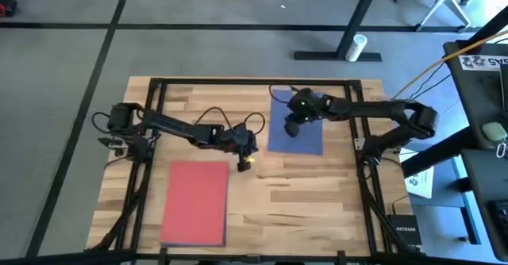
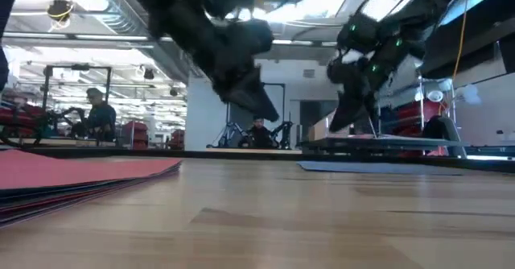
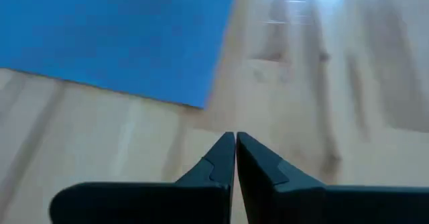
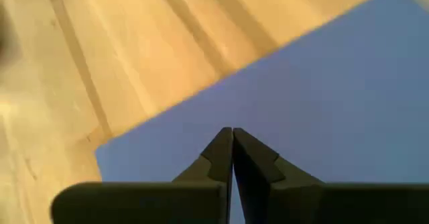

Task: Organize paper
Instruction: Move the blue paper to the top left of the table

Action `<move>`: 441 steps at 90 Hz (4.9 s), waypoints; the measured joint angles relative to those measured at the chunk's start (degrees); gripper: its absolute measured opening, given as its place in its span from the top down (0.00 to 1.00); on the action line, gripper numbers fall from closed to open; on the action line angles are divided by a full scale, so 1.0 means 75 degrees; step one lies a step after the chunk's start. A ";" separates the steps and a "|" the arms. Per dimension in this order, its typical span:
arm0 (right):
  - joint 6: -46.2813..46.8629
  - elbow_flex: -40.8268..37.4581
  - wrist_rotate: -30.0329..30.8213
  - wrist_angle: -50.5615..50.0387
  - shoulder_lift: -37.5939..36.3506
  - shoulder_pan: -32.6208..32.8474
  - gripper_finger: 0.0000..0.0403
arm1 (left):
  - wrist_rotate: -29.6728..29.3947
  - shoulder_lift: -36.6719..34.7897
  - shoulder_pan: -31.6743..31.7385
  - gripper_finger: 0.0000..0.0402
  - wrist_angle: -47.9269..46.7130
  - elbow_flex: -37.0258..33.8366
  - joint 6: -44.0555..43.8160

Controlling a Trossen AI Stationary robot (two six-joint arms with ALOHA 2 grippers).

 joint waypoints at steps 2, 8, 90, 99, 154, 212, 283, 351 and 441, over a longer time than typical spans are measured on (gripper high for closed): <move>-0.0037 0.0004 0.0114 -0.0141 -0.0180 0.0000 1.00 | 0.0012 0.0090 0.0048 1.00 0.0159 0.0000 0.0132; -0.0141 0.0007 0.0323 -0.0450 -0.0652 -0.0004 1.00 | 0.0111 0.0348 0.0196 1.00 0.0591 0.0002 0.0460; 0.0074 0.0013 0.1209 -0.2312 -0.1771 -0.0006 1.00 | 0.1234 0.3473 0.1391 1.00 -0.0718 0.3565 0.3310; 0.0077 0.0016 0.1212 -0.2319 -0.1771 -0.0006 1.00 | 0.1040 0.3384 0.1397 1.00 -0.1379 0.3588 0.3227; -0.0072 0.0019 0.1260 -0.2758 -0.1772 -0.0003 1.00 | -0.0029 0.1072 0.1430 1.00 -0.4261 0.2134 0.2000; -0.0199 0.0019 0.1267 -0.2663 -0.1774 -0.0006 1.00 | 0.0223 0.1898 0.1487 1.00 -0.3087 0.2108 0.2329; -0.0371 0.0019 0.1258 -0.2602 -0.1774 -0.0006 1.00 | -0.0156 -0.0325 0.1914 1.00 -0.2387 0.0408 0.2009; -0.0395 0.0019 0.1258 -0.2644 -0.1777 -0.0006 1.00 | -0.1945 0.0648 0.2490 1.00 -0.4085 0.0540 -0.0279; -0.0393 0.0019 0.1258 -0.2661 -0.1777 -0.0003 1.00 | -0.2016 -0.1896 0.3666 1.00 -0.4088 -0.2418 -0.0143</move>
